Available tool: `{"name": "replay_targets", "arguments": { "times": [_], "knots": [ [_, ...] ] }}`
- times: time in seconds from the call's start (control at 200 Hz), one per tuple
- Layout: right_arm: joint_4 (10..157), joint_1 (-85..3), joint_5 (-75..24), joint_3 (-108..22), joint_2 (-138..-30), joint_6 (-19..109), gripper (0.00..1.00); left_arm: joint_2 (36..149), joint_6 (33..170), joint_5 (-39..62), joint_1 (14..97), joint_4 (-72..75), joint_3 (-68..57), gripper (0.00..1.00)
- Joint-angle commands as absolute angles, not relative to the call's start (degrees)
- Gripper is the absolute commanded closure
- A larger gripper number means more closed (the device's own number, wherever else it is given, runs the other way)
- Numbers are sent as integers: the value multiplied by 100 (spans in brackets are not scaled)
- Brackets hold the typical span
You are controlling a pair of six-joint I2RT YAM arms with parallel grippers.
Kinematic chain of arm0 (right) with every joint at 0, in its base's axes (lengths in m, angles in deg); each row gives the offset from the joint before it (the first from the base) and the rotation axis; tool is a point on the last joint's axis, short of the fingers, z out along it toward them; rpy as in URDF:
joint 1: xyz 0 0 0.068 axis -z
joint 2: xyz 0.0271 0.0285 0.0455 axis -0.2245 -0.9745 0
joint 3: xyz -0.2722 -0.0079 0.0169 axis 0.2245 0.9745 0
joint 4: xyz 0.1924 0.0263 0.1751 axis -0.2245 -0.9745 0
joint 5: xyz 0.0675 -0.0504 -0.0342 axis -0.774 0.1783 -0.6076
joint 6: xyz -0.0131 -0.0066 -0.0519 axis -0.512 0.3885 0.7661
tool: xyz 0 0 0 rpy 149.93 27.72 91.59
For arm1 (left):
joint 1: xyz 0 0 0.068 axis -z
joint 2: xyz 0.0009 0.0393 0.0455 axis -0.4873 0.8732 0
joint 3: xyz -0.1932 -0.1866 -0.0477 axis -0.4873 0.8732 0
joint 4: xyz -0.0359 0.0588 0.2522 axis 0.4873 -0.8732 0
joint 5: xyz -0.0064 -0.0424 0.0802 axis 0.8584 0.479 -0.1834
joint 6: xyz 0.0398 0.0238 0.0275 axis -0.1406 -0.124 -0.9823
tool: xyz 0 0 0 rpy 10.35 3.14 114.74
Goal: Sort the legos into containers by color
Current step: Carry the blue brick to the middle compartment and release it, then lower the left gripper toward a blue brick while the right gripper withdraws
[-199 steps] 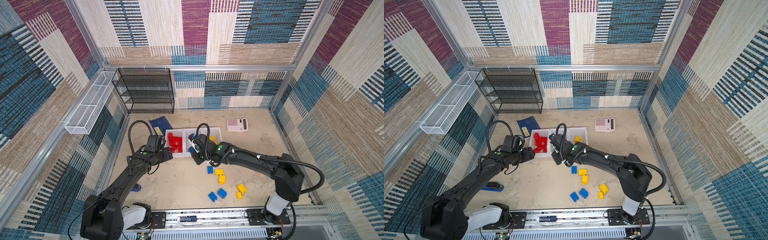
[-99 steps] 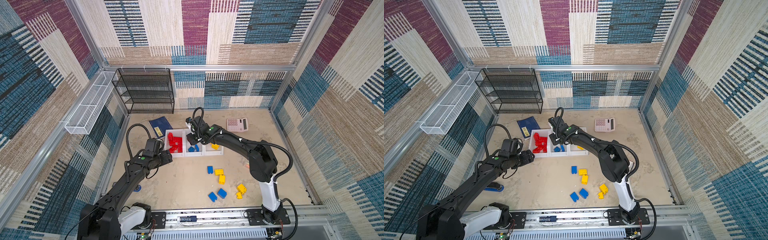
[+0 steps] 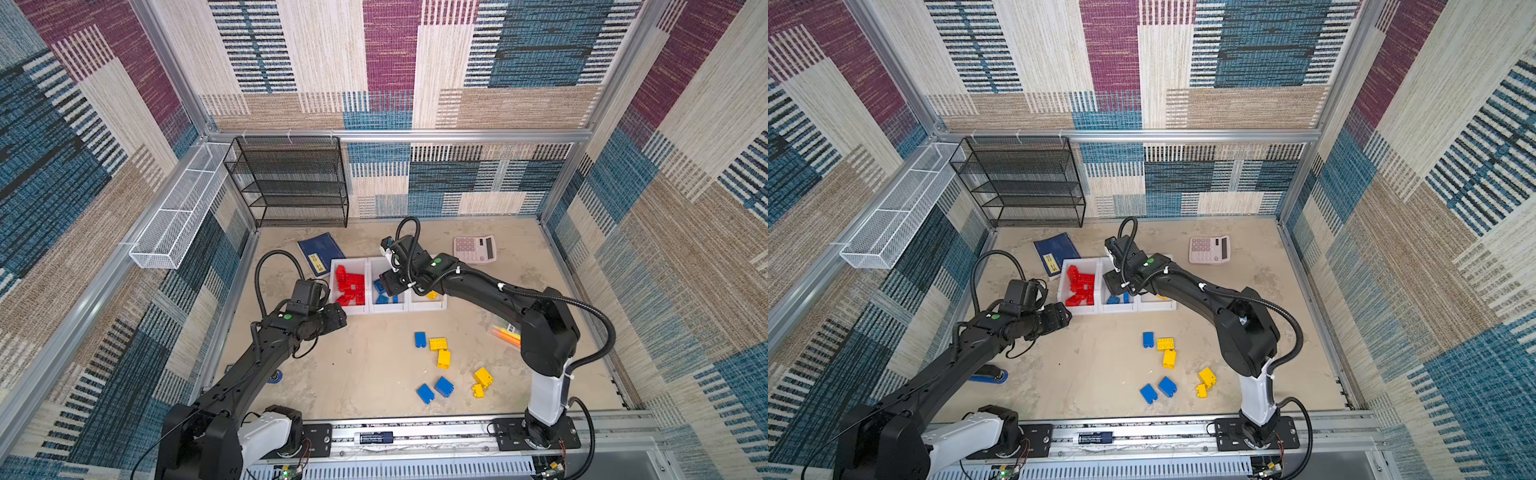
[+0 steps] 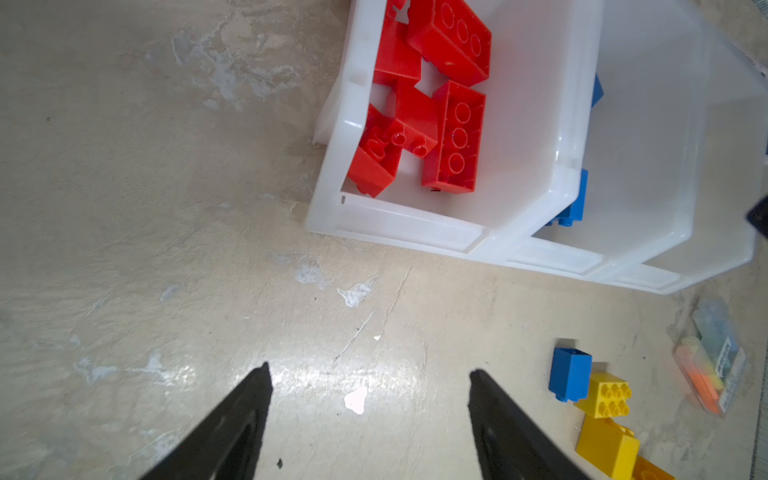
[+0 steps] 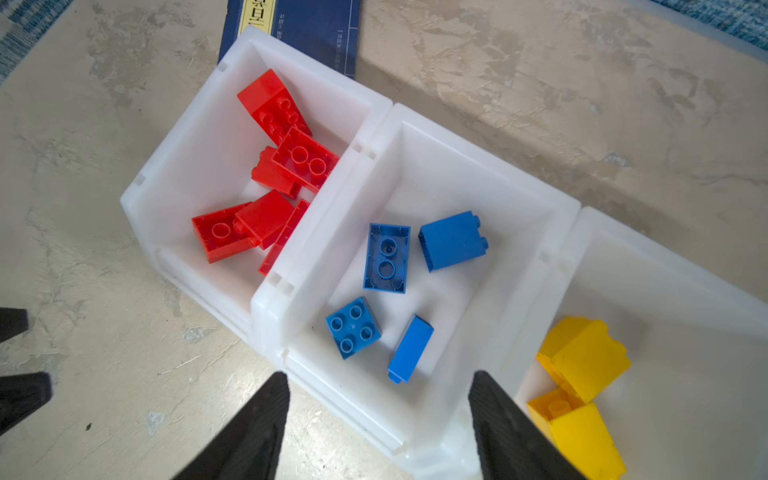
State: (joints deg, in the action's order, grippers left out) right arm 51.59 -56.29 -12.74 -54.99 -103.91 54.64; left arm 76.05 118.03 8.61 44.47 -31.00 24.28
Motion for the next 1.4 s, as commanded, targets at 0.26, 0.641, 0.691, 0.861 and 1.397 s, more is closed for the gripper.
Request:
{"name": "replay_targets", "arguments": {
  "times": [0.26,0.641,0.691,0.861,1.397],
  "knots": [
    [5835,-4934,-1033,-3455,-8487,4495,26,8445,11914,436,5898,-2714,2010,22],
    [5965,-4098,-1076,-1716,-6866,4102,25,11162,11918,720,7537,-2824,-93,24],
    [5959,-4077,-1084,-1624,-6762,4094,25,11436,11900,689,7660,-2983,-388,25],
    [5938,-4018,-1124,-1394,-6492,4103,25,12051,11880,433,7974,-3419,-1003,27],
    [5913,-3961,-1217,-920,-5945,4007,25,12442,11796,97,8267,-3851,-1171,66]
  ]
}}
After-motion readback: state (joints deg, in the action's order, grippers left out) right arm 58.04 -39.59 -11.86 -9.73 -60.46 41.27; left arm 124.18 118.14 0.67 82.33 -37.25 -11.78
